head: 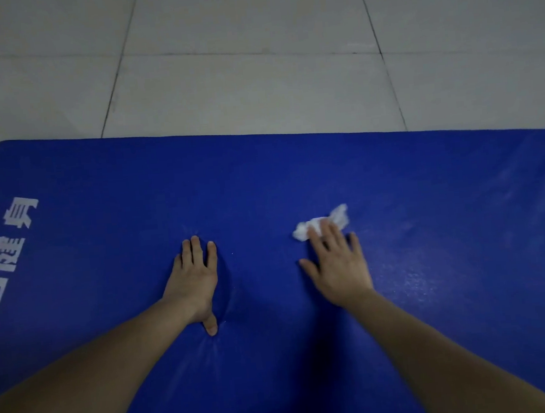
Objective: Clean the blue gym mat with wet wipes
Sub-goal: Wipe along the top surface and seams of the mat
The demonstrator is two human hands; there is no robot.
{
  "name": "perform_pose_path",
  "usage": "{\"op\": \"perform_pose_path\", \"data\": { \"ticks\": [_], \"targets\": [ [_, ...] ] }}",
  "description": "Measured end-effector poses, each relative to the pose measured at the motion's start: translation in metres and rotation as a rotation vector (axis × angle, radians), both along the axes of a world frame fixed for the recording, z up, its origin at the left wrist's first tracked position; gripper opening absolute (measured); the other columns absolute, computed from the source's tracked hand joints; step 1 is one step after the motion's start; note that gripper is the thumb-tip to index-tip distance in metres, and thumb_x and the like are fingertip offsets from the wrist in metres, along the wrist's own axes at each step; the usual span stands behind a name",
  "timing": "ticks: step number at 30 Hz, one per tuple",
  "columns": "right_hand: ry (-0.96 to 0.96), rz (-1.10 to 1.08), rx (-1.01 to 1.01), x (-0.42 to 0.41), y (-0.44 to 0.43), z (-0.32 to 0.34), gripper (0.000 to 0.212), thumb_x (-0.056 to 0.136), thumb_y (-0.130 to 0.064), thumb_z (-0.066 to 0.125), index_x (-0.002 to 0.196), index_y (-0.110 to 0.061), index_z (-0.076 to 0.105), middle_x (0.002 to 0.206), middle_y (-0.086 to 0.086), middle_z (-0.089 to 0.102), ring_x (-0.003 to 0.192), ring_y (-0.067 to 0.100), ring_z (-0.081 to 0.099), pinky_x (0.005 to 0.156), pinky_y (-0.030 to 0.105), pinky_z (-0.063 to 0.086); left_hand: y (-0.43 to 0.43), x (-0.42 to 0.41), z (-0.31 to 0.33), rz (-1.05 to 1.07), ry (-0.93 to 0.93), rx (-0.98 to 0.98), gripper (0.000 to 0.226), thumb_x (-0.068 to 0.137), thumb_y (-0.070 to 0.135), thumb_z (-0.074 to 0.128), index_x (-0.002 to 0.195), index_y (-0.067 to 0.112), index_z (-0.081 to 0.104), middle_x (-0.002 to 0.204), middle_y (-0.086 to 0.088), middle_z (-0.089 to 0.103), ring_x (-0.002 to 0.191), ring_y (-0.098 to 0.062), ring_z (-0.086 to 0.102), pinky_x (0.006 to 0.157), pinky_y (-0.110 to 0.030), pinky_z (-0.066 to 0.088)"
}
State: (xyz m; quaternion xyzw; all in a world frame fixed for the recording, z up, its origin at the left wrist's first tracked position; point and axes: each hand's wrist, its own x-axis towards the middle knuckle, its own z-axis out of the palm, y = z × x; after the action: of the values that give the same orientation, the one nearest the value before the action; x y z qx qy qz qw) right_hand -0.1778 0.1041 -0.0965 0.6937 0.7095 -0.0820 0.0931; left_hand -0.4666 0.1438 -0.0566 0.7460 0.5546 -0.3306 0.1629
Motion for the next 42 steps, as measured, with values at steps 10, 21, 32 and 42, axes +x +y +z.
{"op": "perform_pose_path", "data": {
  "ticks": [10,21,32,42],
  "targets": [
    [0.084,-0.544,-0.038,0.037,0.025,0.006,0.095,0.092,-0.075,0.022,0.159,-0.008,0.011,0.165,0.024,0.011,0.153,0.037,0.006,0.119,0.057,0.018,0.000,0.002,0.000,-0.038,0.037,0.015,0.174,0.047,0.062,0.094,0.150,0.000,-0.032,0.156,-0.033,-0.032,0.149,-0.048,-0.022,0.126,-0.053,0.004],
    [0.182,-0.016,-0.079,-0.075,0.038,0.023,0.069,0.102,-0.060,0.025,0.156,-0.018,0.024,0.164,0.009,0.017,0.153,0.029,0.012,0.122,0.053,0.016,0.005,0.012,0.020,-0.110,0.144,-0.031,0.168,0.052,0.069,0.089,0.152,-0.004,-0.025,0.158,-0.036,-0.023,0.150,-0.051,-0.012,0.125,-0.052,0.015],
    [0.136,-0.574,-0.006,0.067,0.069,0.032,0.028,0.089,-0.039,0.062,0.100,-0.013,0.067,0.118,0.018,0.051,0.111,0.038,0.049,0.094,0.044,0.040,0.101,0.008,0.023,0.307,-0.181,-0.094,0.098,0.053,0.075,0.085,0.124,0.020,0.046,0.132,-0.006,0.047,0.110,-0.026,0.054,0.087,-0.040,0.052],
    [0.426,-0.638,0.108,-0.007,0.112,0.013,0.025,0.099,-0.023,0.054,0.108,0.000,0.059,0.115,0.021,0.059,0.108,0.037,0.056,0.085,0.038,0.043,0.110,0.011,-0.006,0.371,-0.129,-0.154,0.132,0.044,0.070,0.091,0.150,0.018,0.031,0.144,-0.007,0.042,0.124,-0.029,0.051,0.093,-0.039,0.053]
  ]
}}
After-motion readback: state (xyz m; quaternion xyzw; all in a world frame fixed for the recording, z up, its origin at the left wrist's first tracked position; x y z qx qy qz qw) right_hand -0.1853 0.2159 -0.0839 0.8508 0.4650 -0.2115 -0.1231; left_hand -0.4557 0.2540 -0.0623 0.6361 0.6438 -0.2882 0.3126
